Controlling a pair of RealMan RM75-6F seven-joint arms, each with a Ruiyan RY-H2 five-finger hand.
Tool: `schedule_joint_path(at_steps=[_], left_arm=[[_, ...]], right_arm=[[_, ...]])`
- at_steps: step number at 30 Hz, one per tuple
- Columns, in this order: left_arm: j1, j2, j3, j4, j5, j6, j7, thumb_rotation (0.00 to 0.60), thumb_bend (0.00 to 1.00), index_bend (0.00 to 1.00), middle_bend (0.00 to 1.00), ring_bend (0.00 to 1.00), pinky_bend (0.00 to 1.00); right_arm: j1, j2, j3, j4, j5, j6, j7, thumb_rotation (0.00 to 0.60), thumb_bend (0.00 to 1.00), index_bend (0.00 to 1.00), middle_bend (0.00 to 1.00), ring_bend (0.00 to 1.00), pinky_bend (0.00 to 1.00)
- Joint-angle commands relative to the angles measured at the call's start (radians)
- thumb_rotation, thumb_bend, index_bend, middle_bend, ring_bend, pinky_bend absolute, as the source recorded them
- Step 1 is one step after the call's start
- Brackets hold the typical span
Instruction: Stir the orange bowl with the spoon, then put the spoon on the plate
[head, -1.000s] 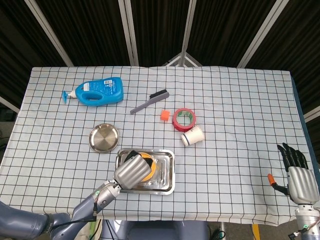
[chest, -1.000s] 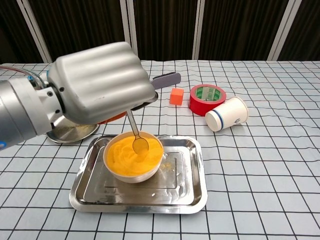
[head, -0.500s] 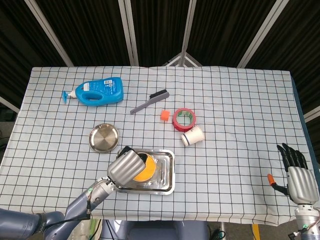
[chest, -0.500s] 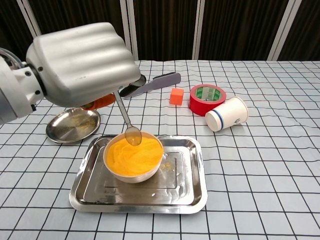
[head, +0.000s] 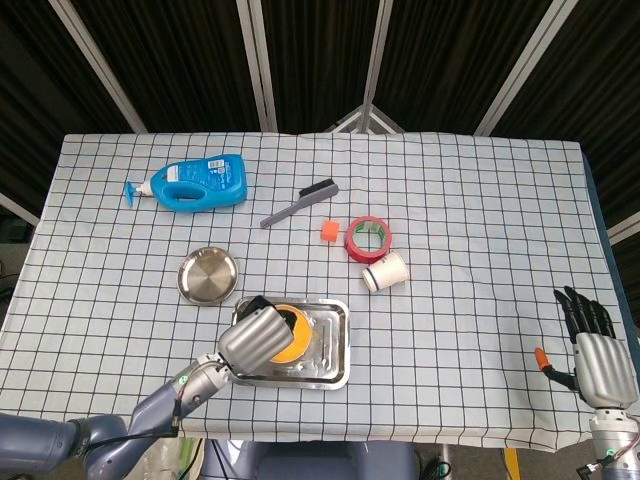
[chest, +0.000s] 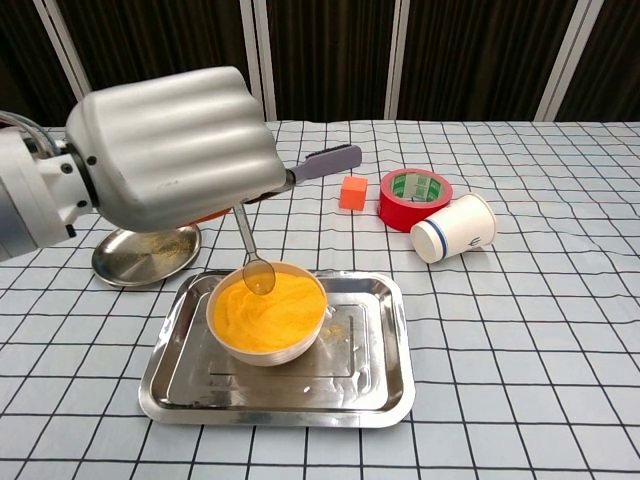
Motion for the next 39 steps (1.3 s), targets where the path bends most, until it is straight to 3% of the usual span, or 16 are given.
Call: schedule_joint_path(at_steps=[1,4,11,18,25,30,39], left_arm=[[-0.037,0.03,0.021,0.018,0.072,-0.069,0.058,0.6,0.58,0.83,1.0,1.0,1.0],[-0.032,0.034,0.029,0.02,0.097,-0.072,0.032,0.6,0.58,0.83,1.0,1.0,1.0],[0.006,0.024,-0.019,0.046,0.073,-0.01,-0.021,0.6,0.58,0.83,1.0,1.0,1.0],[0.09,-0.021,-0.092,0.093,-0.043,0.119,-0.124,0.6,0.58,0.83,1.0,1.0,1.0],[0.148,0.005,-0.135,0.179,-0.114,0.186,-0.233,0.6,0.58,0.83,1.0,1.0,1.0],[0.204,0.004,-0.135,0.257,-0.195,0.209,-0.311,0.6,0.58,0.83,1.0,1.0,1.0],[0.25,-0.093,-0.15,0.392,-0.281,0.23,-0.405,0.6,0.57,0.82,1.0,1.0,1.0]], right_arm=[[0.0,0.0,0.0,0.0,0.0,0.0,0.0,0.6,0.39,0.0,0.0,0.0,0.0],[-0.001,0.001,0.001,0.001,0.002,0.001,0.002,0.6,0.39,0.0,0.0,0.0,0.0],[-0.001,0.001,0.0,0.001,0.0,0.001,0.0,0.6,0.39,0.0,0.0,0.0,0.0],[-0.001,0.001,-0.001,0.0,0.003,-0.001,0.0,0.6,0.39,0.0,0.0,0.0,0.0],[-0.001,0.0,-0.003,-0.001,0.001,-0.003,-0.006,0.6,0.39,0.0,0.0,0.0,0.0],[0.001,-0.002,-0.003,-0.003,0.003,-0.005,-0.01,0.6,0.39,0.0,0.0,0.0,0.0],[0.003,-0.003,-0.006,-0.009,-0.002,-0.009,-0.016,0.6,0.39,0.0,0.0,0.0,0.0]])
